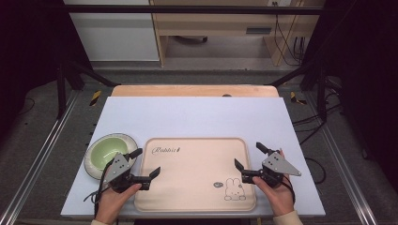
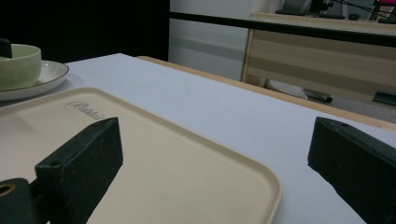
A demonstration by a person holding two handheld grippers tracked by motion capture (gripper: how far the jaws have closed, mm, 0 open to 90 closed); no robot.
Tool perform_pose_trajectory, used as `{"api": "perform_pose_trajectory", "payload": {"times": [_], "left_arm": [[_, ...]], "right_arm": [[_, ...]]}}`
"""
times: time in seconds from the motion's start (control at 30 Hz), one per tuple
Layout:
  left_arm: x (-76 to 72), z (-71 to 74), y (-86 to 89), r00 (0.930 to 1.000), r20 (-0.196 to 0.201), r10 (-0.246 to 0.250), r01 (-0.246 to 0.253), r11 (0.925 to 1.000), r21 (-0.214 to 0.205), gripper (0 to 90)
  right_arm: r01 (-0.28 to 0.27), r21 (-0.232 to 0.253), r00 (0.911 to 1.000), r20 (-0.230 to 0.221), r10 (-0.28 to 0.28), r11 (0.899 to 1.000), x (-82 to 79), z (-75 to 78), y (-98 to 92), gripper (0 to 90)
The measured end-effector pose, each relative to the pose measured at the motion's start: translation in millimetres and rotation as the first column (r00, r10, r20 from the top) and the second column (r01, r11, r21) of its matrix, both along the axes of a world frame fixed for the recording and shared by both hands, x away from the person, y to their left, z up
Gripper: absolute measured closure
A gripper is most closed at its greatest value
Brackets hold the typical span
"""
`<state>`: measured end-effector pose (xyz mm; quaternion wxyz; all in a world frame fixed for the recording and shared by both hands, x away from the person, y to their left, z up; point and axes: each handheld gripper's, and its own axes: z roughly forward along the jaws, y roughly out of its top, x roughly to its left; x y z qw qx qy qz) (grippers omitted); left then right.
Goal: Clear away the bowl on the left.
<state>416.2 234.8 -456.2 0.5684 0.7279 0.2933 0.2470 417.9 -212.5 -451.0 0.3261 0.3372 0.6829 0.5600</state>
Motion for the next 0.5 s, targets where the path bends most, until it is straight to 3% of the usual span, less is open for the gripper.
{"api": "perform_pose_trajectory", "payload": {"times": [0.23,0.5], "left_arm": [[-0.7,6.9,4.0,0.9998,0.004,0.022,-0.022,0.9997,-0.009,5.0],[6.6,21.7,22.2,0.9956,0.02,0.092,-0.092,0.9957,-0.006,5.9]], "right_arm": [[0.004,0.009,1.0,0.006,-0.004,1.0,-2.8,2.4,-0.6,3.1],[0.011,-0.004,0.9999,0.002,-0.011,1.0,-3.5,1.7,1.7,3.4]]}}
